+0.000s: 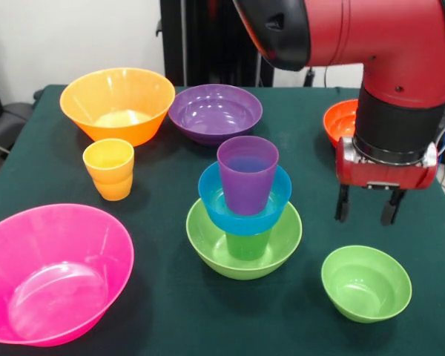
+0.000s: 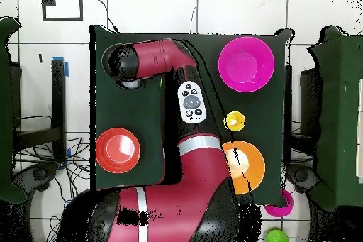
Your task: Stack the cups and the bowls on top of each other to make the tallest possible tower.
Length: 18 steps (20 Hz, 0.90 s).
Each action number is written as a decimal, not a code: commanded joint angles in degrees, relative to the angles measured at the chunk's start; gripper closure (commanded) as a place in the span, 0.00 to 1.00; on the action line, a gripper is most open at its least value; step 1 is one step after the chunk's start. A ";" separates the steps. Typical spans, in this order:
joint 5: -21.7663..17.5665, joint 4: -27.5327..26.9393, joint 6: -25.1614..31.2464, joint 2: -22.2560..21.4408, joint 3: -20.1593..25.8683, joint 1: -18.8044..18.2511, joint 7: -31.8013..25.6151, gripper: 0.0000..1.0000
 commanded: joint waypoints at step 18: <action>1.25 -14.16 1.75 8.11 -2.81 5.09 8.39 0.00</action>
